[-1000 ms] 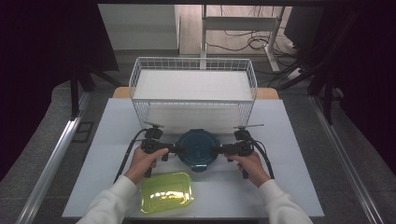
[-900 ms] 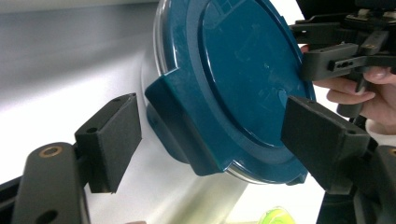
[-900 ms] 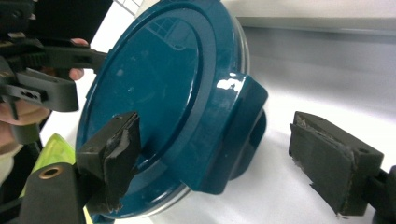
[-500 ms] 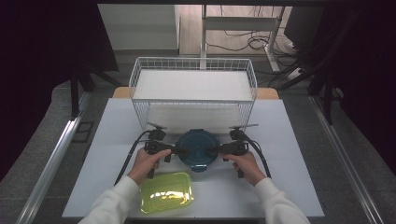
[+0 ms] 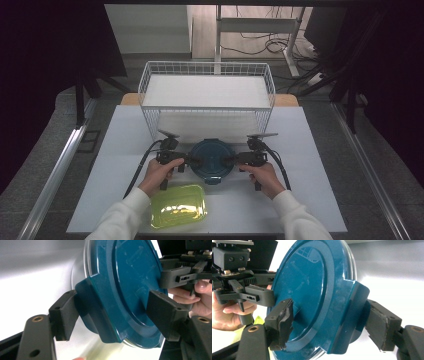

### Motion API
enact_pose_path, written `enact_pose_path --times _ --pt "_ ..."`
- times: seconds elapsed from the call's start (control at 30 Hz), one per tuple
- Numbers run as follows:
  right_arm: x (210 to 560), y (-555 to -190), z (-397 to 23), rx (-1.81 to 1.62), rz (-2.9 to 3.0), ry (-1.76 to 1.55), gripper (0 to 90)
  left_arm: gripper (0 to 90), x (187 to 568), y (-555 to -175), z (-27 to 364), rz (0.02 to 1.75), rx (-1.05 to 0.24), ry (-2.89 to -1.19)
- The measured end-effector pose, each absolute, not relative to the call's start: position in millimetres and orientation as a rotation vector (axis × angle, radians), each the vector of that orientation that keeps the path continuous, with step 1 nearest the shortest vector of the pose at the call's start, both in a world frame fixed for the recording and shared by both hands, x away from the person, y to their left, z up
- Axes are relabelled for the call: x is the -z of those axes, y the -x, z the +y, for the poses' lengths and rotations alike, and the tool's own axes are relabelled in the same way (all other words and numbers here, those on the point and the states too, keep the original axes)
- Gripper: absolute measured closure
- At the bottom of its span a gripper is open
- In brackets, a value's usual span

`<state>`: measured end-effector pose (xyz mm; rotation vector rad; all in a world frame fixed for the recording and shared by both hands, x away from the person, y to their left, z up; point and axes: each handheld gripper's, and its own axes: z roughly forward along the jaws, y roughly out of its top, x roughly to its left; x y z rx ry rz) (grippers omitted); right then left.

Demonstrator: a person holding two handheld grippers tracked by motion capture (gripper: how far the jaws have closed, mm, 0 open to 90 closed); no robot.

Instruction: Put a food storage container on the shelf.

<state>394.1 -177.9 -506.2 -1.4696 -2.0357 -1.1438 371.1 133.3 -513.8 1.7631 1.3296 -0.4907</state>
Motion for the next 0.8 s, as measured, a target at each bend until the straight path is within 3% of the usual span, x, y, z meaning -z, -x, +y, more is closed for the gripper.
enact_pose_path --times 0.8 --pt "491.2 -373.1 -182.2 1.194 -1.975 1.583 38.2 37.7 497.3 -360.7 132.0 1.317 0.444 -1.775"
